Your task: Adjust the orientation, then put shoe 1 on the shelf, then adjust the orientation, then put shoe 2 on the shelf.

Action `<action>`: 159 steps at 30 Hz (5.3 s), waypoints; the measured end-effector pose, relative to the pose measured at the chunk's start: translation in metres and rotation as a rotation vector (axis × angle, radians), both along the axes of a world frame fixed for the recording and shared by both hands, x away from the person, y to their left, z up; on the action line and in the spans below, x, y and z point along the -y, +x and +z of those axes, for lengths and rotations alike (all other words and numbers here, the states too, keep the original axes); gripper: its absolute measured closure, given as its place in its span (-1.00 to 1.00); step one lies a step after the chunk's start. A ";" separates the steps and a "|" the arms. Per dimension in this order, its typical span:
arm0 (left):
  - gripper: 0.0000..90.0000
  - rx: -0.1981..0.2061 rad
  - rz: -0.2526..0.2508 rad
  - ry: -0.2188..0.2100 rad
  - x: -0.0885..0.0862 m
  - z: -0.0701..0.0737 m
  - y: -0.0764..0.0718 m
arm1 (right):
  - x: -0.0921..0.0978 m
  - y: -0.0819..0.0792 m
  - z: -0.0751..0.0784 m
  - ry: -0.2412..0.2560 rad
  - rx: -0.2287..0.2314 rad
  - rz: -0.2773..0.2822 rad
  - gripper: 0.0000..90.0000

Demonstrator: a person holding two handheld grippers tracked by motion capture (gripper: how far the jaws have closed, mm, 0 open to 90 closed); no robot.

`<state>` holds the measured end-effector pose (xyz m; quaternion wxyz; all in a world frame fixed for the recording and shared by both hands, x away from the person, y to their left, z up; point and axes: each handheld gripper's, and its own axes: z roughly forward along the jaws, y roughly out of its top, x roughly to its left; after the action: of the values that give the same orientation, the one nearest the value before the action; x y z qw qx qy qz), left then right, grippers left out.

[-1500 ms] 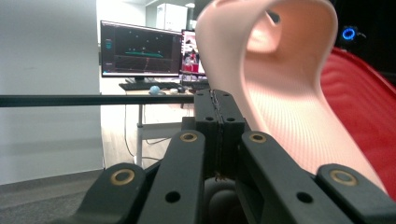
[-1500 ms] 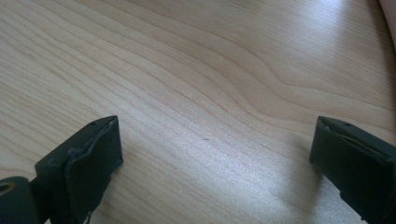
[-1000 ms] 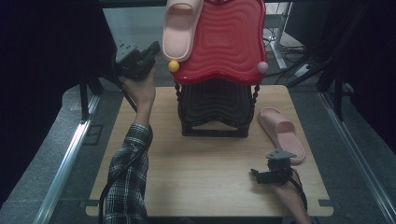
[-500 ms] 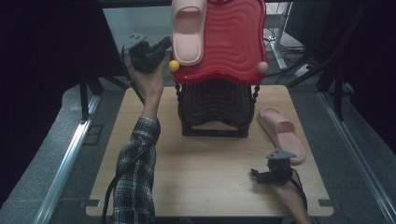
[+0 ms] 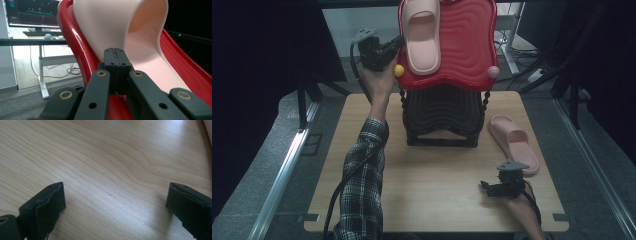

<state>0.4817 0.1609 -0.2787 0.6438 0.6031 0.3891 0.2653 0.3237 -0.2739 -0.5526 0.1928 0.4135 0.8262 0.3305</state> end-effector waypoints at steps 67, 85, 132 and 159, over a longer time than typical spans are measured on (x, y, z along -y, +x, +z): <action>-0.94 -0.346 0.237 0.182 -0.069 -0.161 -0.040 | 0.000 0.000 0.000 0.000 -0.005 -0.004 -0.95; -0.98 -0.490 0.157 0.229 -0.068 -0.231 -0.065 | 0.001 0.000 0.000 0.001 -0.009 0.023 -0.95; -0.96 -0.619 0.086 0.474 -0.040 -0.294 -0.112 | 0.100 0.074 0.060 0.052 0.109 -0.276 0.17; -0.94 -0.618 0.091 0.472 -0.039 -0.294 -0.112 | 0.113 0.130 0.038 0.012 0.085 -0.288 0.81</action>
<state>0.3696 0.2001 -0.5729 0.3272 0.7684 0.5191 0.1814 0.4536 -0.3865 -0.5146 0.2704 0.5148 0.7473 0.3216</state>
